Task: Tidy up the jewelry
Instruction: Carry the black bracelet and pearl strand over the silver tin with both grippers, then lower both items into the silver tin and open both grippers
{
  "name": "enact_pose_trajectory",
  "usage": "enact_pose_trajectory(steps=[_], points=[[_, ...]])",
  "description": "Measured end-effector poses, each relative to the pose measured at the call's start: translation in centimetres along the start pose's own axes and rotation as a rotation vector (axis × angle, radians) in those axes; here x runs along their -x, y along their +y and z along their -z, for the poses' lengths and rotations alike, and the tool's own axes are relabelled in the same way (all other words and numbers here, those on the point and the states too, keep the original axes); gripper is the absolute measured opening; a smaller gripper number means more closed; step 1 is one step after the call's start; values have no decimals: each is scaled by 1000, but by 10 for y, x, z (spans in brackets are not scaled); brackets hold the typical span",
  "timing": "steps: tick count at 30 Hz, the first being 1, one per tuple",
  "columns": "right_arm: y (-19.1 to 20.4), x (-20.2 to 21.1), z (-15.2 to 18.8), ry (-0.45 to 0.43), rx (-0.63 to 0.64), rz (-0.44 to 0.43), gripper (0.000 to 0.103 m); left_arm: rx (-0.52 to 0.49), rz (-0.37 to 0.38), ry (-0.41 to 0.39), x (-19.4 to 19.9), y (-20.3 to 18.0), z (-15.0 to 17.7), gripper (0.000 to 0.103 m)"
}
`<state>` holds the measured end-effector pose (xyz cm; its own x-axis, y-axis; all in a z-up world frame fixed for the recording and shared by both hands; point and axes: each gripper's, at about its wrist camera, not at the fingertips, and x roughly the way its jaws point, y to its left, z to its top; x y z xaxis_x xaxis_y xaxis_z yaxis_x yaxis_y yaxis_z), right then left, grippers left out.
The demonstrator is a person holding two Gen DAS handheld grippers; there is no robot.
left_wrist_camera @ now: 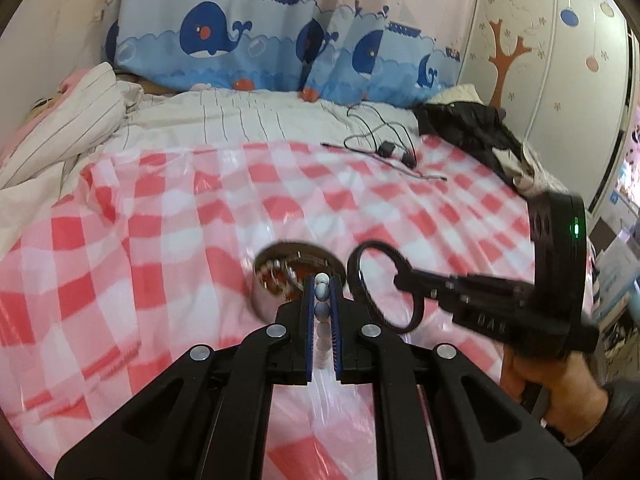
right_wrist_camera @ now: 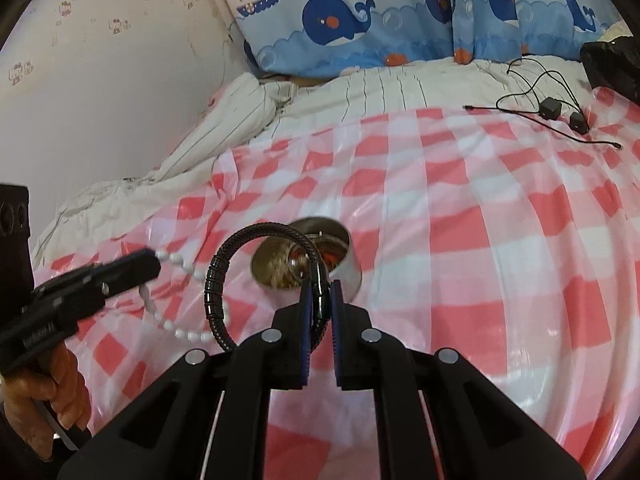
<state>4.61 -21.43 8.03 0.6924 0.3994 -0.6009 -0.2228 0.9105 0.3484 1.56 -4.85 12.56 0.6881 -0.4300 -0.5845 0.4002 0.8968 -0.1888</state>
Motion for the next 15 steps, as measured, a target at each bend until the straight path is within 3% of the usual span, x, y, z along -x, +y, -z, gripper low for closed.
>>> enact_pose_trajectory(steps=[15], points=[[-8,-30,-25,-17,5,40,10,56,54,-5,-47,12,-36,6]])
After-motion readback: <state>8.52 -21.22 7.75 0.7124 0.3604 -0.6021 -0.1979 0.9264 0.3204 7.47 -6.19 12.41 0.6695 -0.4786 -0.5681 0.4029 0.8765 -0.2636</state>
